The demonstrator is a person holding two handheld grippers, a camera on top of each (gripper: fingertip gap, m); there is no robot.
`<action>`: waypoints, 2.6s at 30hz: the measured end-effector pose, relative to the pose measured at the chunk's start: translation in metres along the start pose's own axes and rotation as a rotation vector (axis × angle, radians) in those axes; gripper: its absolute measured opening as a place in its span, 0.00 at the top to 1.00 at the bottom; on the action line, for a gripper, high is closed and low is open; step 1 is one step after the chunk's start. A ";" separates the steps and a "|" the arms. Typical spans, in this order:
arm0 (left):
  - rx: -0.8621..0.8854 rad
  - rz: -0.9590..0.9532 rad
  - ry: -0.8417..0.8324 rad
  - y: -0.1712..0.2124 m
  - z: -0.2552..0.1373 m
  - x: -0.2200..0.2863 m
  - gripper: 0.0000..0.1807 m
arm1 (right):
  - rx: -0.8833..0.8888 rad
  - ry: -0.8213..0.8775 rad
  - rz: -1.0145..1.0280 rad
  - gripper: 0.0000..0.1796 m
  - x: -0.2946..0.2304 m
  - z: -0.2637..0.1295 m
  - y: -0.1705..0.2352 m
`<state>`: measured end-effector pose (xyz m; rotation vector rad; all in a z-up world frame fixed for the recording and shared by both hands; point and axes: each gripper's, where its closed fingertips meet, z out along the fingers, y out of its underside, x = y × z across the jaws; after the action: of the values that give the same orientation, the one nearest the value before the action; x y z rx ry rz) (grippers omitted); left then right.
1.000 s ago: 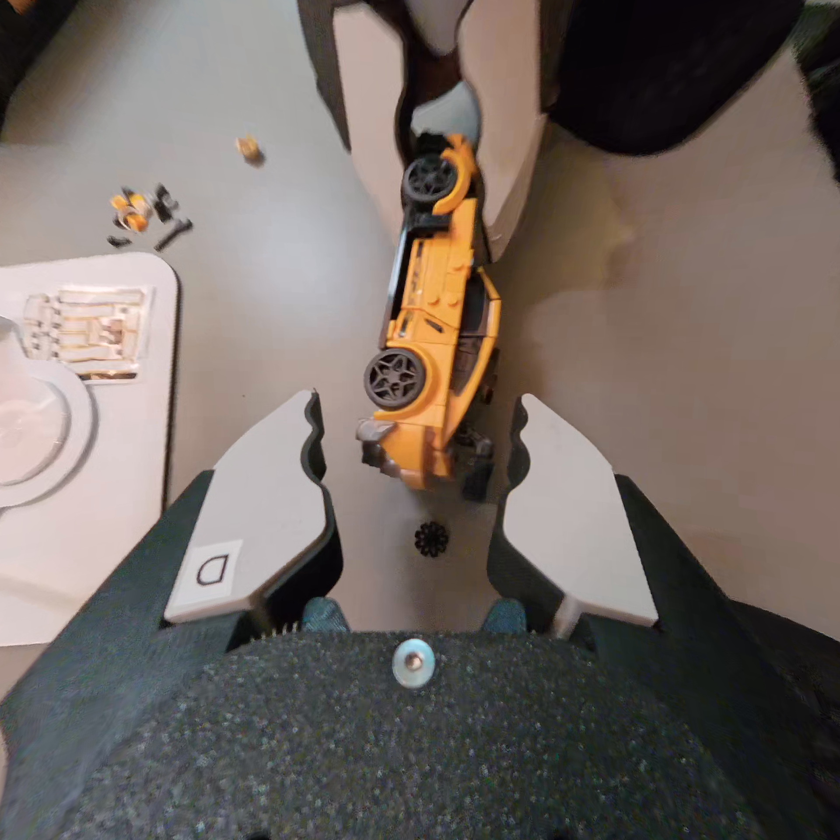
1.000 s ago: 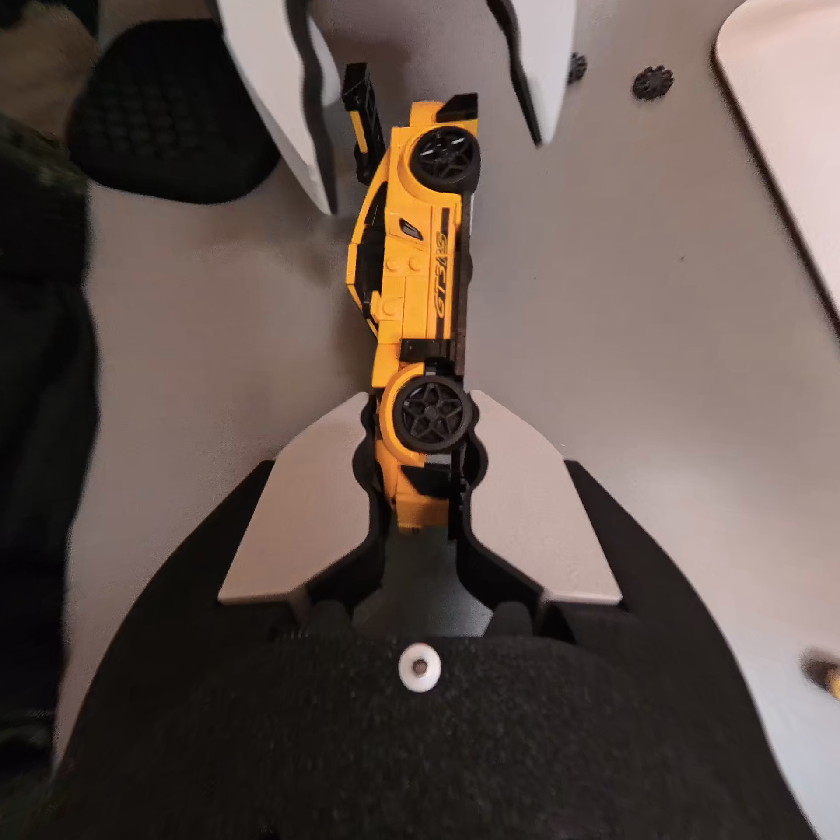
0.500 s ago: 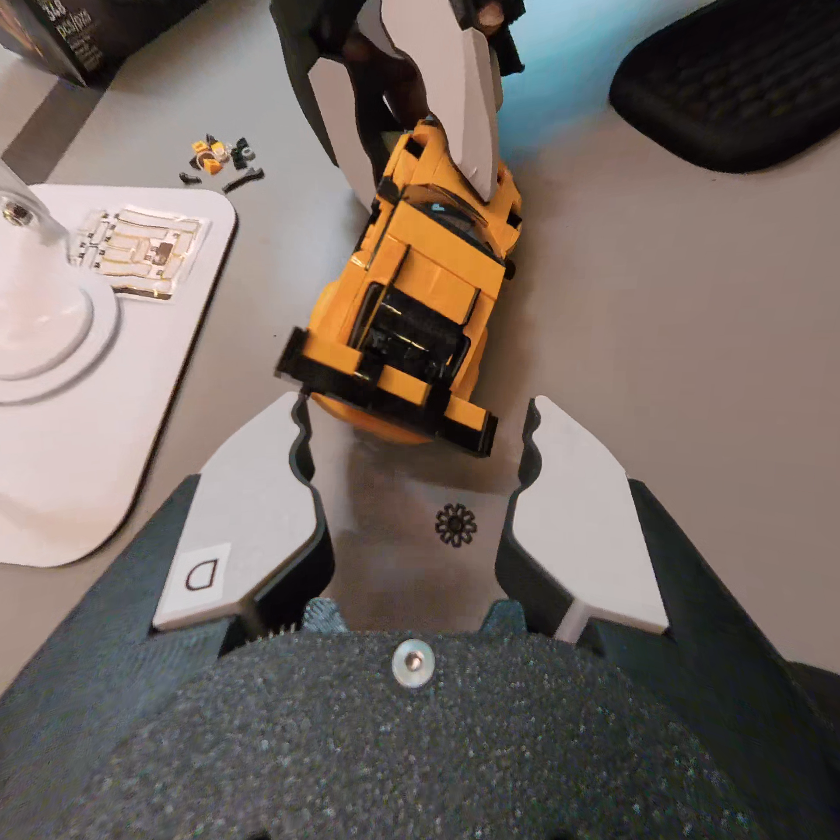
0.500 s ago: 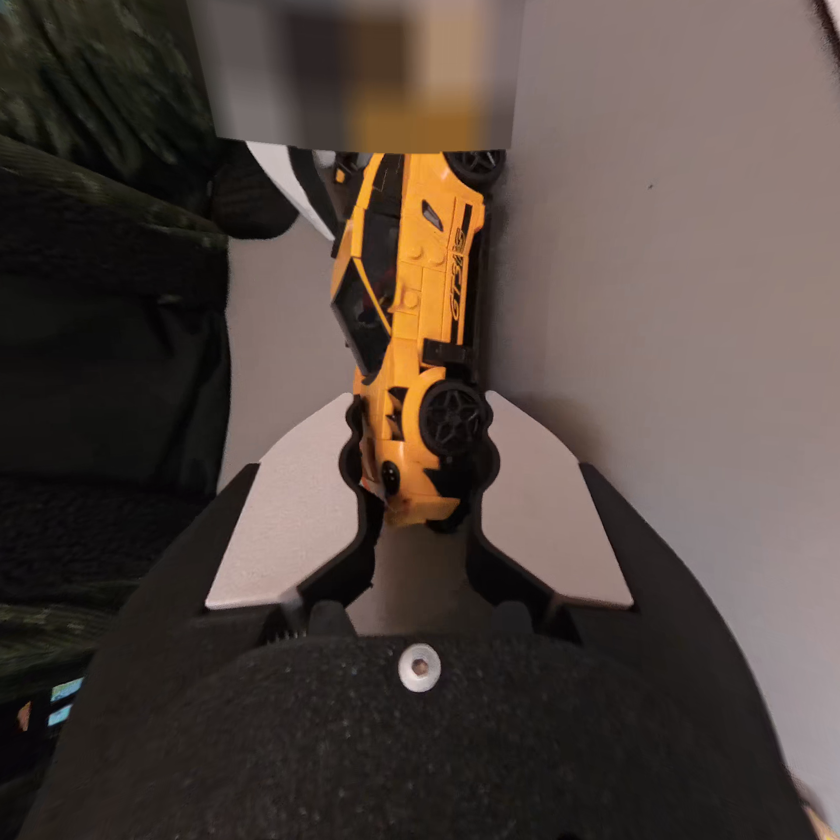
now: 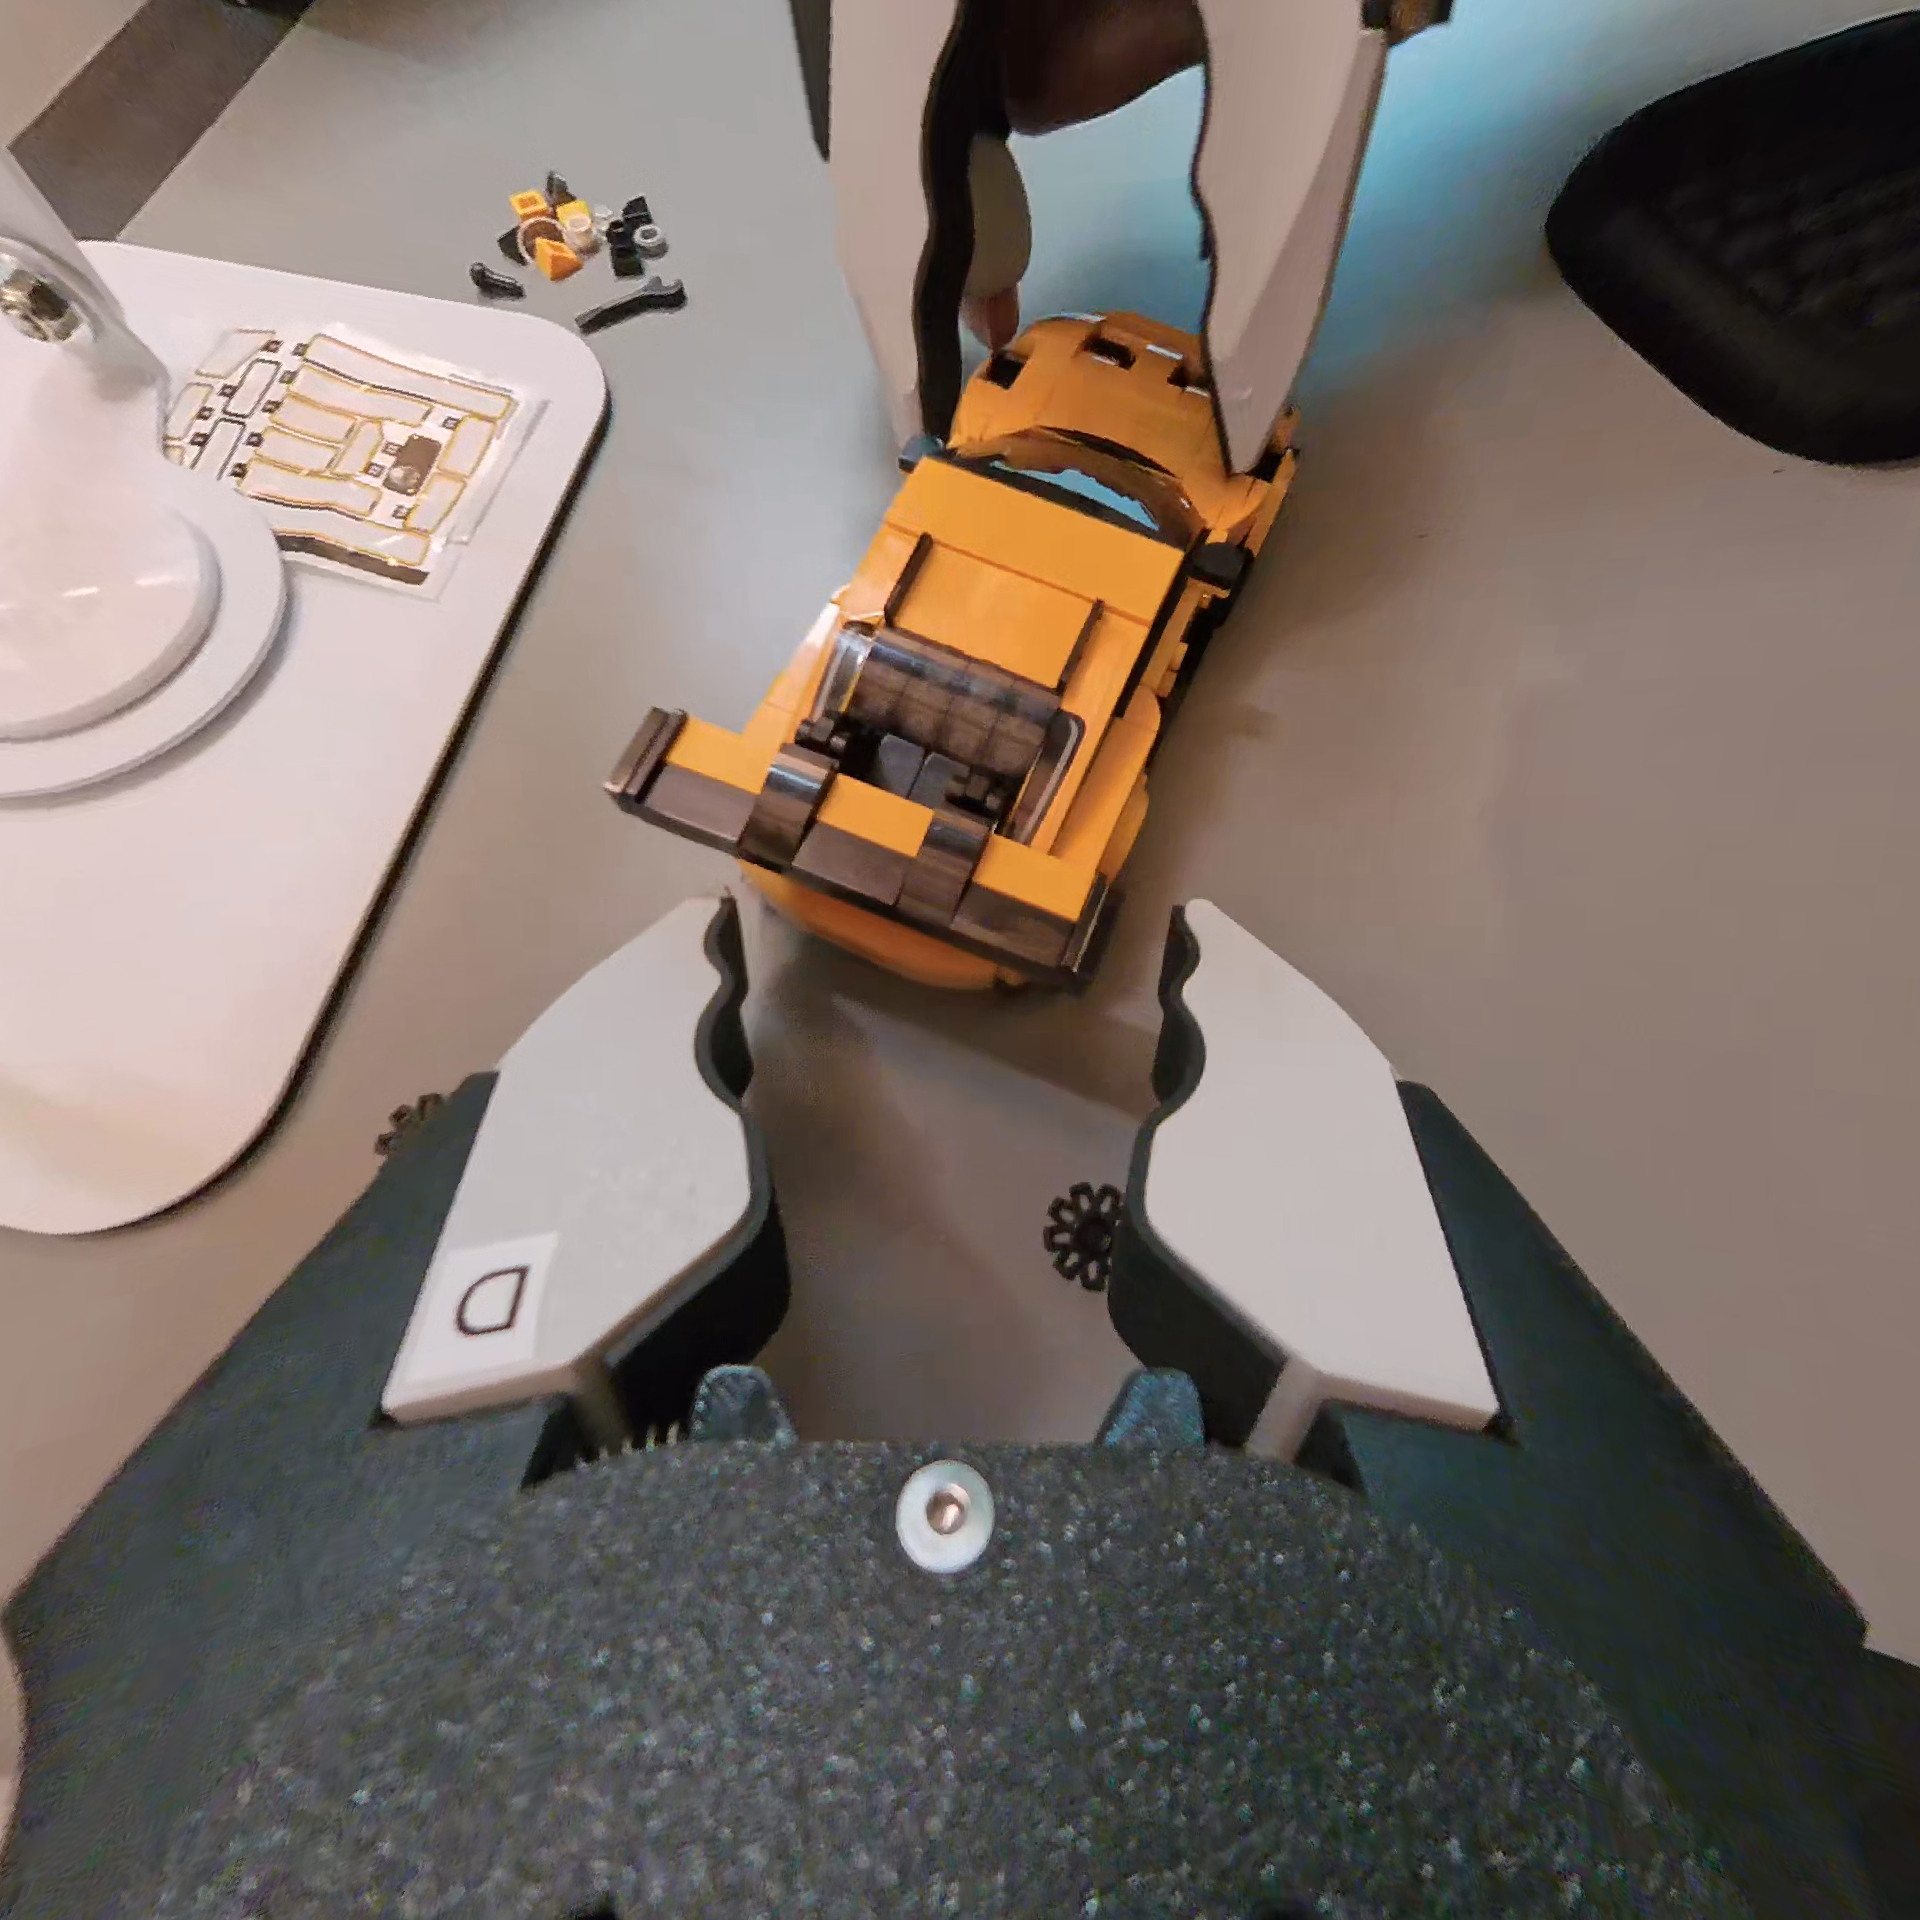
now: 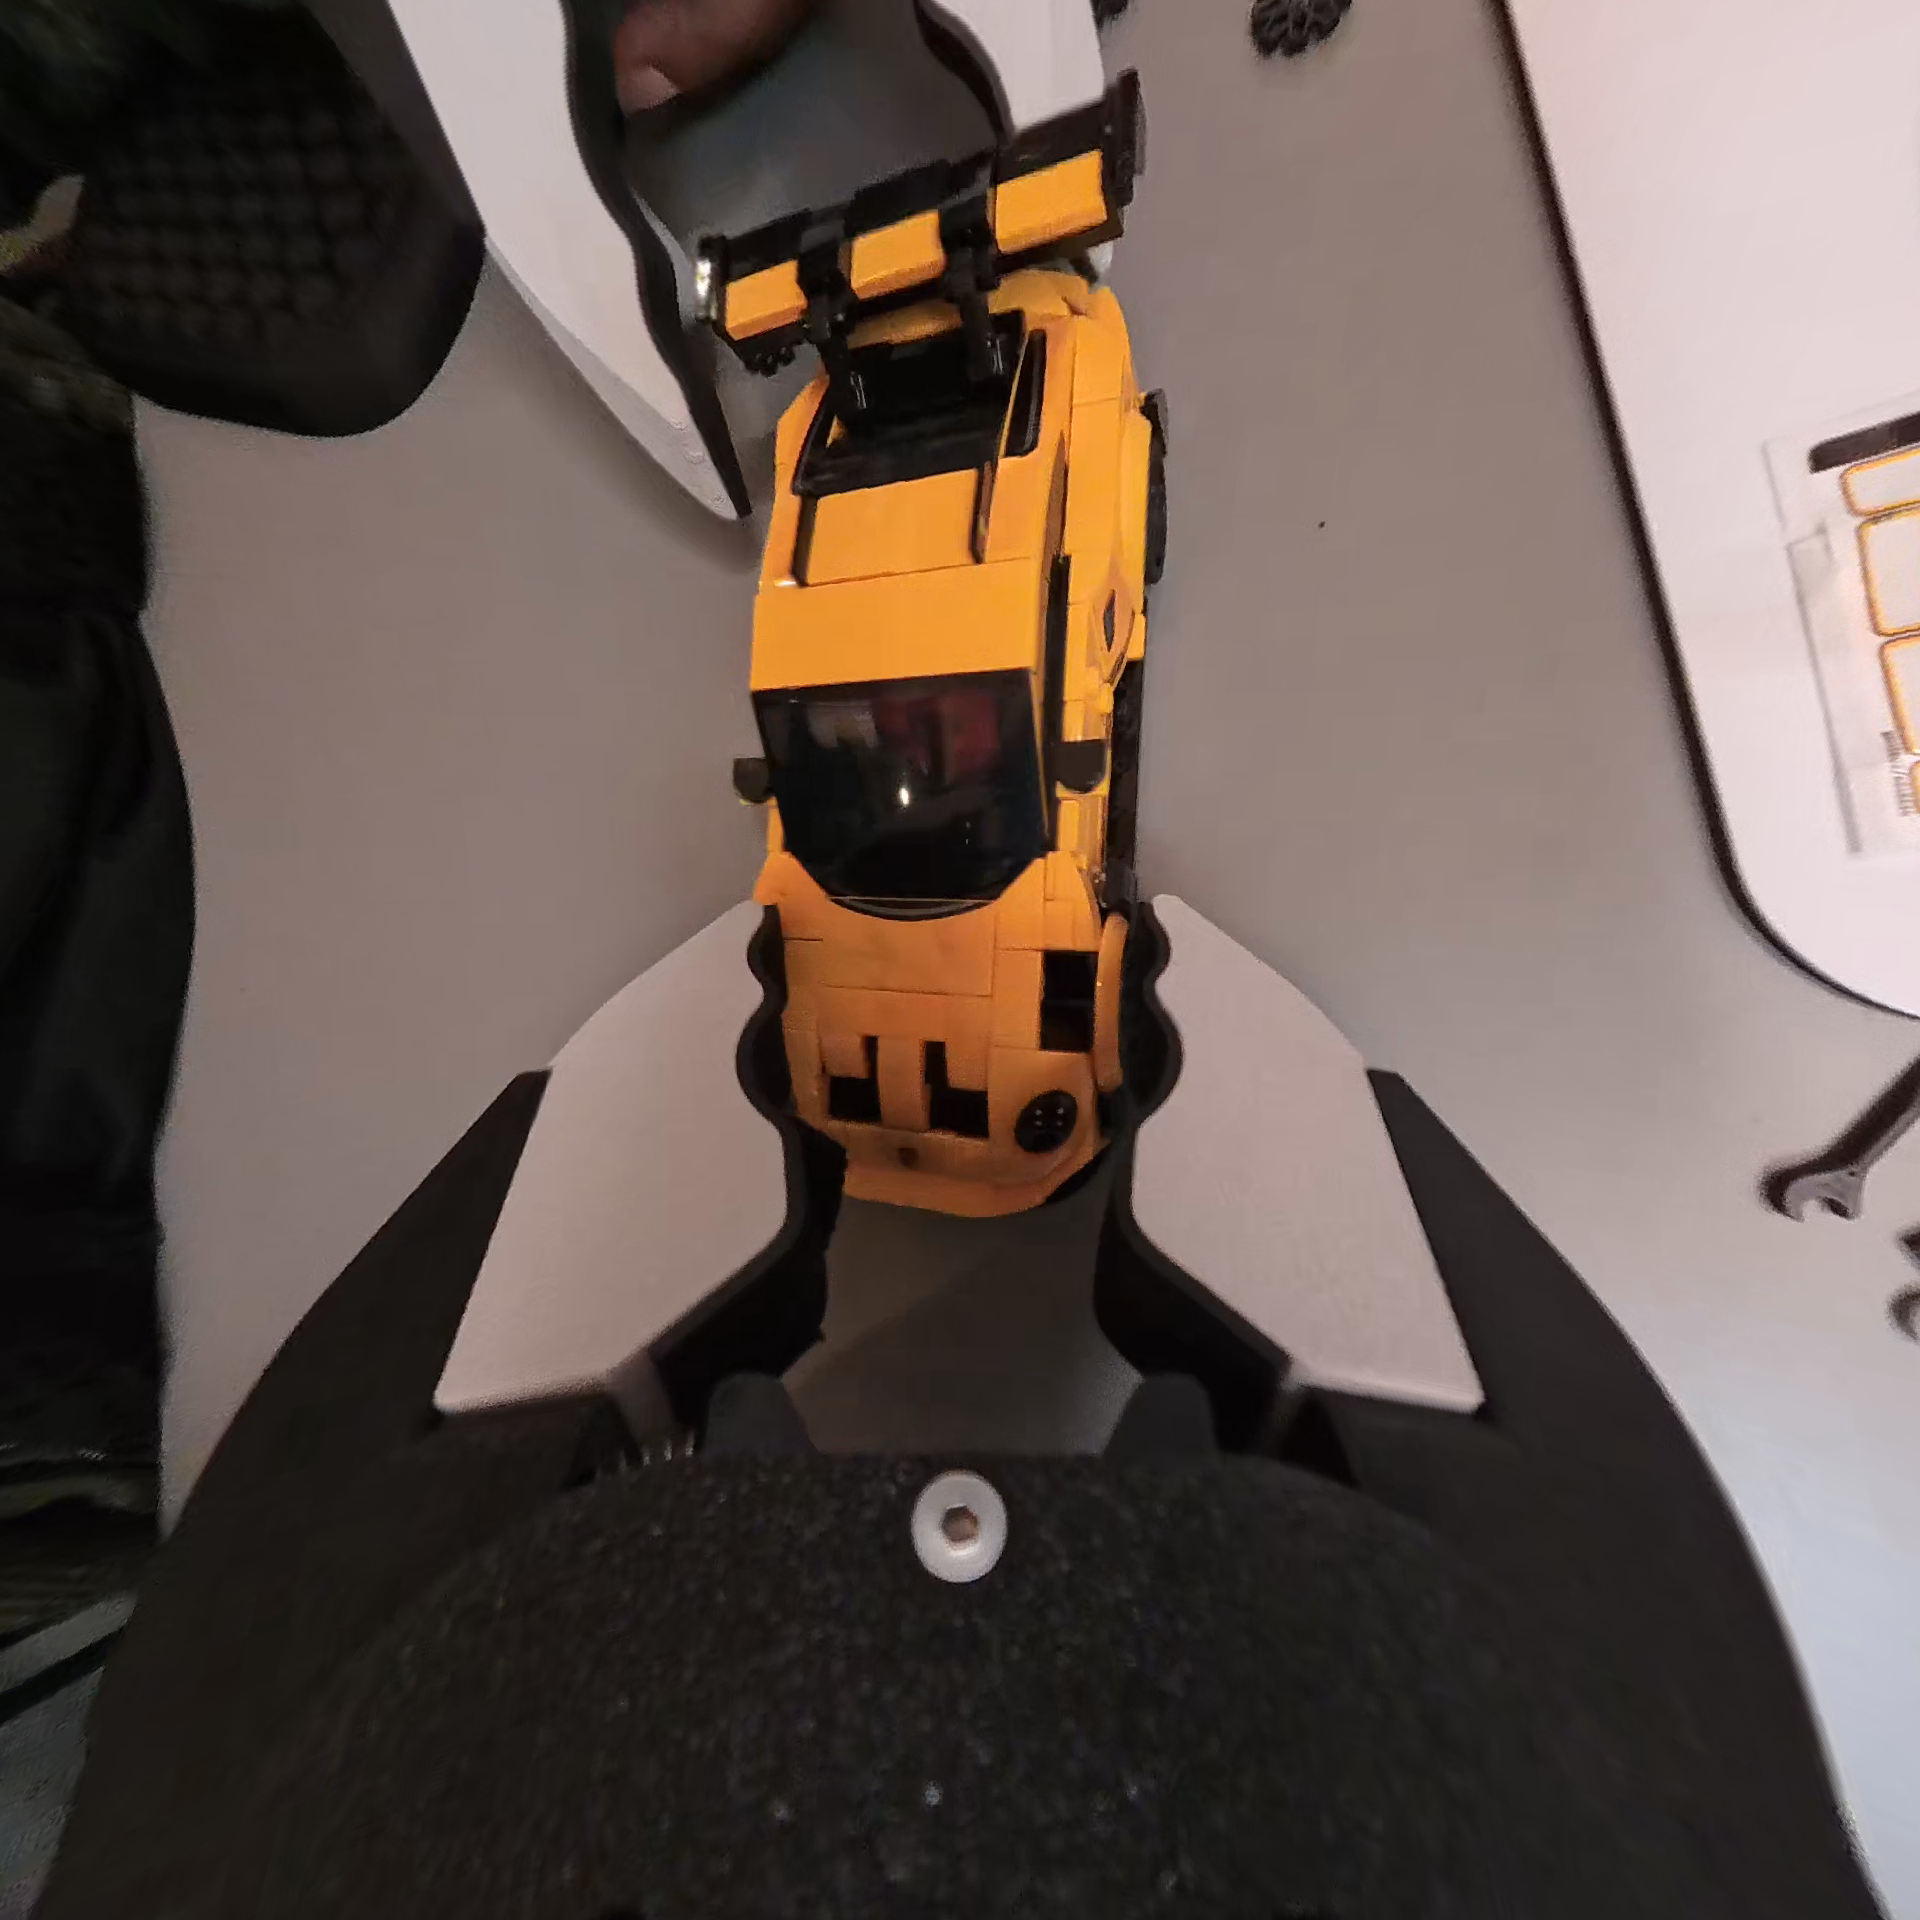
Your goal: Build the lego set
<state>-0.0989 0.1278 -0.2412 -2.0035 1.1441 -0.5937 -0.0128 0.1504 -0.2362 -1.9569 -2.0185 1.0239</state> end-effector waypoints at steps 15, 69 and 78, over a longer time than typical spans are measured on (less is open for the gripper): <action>-0.061 0.027 -0.214 -0.007 -0.037 -0.003 0.60 | -0.232 0.389 -0.319 0.50 0.002 0.038 -0.019; 0.135 -0.091 -0.345 -0.025 -0.049 0.034 0.74 | 0.273 0.860 0.326 0.45 -0.073 0.051 0.008; 0.176 -0.052 -0.368 -0.025 -0.050 0.036 0.74 | 0.406 0.750 0.385 0.52 -0.064 0.036 0.001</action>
<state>-0.1021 0.0862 -0.1894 -1.8961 0.7924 -0.3192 -0.0229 0.0778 -0.2419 -2.0887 -0.9872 0.5493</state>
